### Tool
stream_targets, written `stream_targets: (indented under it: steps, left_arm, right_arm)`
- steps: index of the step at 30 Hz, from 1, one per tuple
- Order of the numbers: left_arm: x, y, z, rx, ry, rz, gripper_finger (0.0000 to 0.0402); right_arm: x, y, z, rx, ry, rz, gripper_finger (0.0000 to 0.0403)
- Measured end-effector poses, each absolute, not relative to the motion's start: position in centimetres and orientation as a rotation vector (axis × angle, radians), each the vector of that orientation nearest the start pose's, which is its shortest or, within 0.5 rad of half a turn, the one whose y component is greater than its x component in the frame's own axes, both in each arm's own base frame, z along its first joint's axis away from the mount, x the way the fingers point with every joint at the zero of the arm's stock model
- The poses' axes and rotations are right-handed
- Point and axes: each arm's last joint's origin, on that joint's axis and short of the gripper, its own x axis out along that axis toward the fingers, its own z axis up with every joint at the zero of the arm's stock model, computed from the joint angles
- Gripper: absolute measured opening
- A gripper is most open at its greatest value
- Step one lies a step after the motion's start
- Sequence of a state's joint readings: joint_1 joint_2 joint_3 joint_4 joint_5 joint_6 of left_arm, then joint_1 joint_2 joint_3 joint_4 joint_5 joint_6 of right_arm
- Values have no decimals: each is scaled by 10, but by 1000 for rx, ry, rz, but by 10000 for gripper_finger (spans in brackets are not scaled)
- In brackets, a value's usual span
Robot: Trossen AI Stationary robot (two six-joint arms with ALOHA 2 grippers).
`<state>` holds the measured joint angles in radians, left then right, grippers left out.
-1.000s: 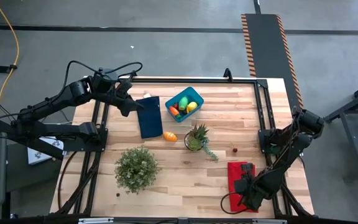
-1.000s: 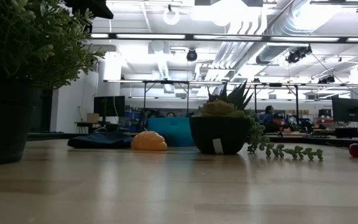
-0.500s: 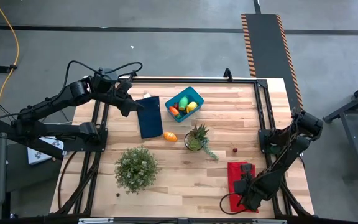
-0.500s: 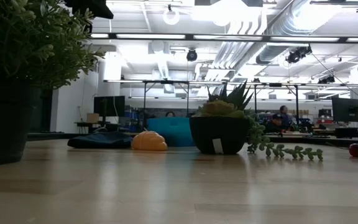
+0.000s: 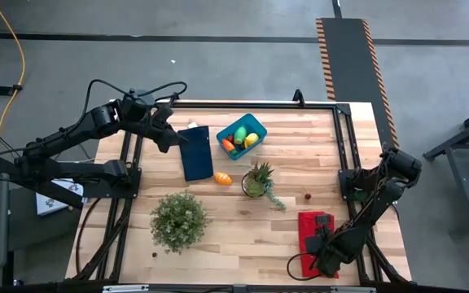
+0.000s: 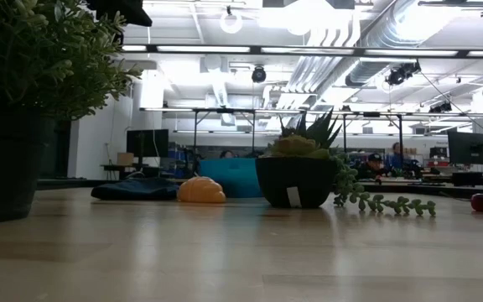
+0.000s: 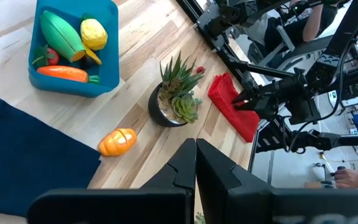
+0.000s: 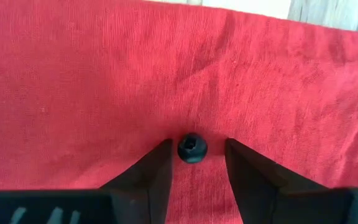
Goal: Pick and placing Produce into tupperware
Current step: Put the right blue berry into the blue bin
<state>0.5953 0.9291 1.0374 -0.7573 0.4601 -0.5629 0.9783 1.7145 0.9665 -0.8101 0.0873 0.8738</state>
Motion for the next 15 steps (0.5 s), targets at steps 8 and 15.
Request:
stream_targets:
  steps: [8, 15]
  left_arm:
    - [151, 87, 344, -874, 519, 289, 1]
    - [151, 87, 344, -875, 519, 289, 1]
  right_arm:
    - [158, 230, 146, -116, 1485, 44, 136]
    - [158, 230, 146, -116, 1485, 44, 112]
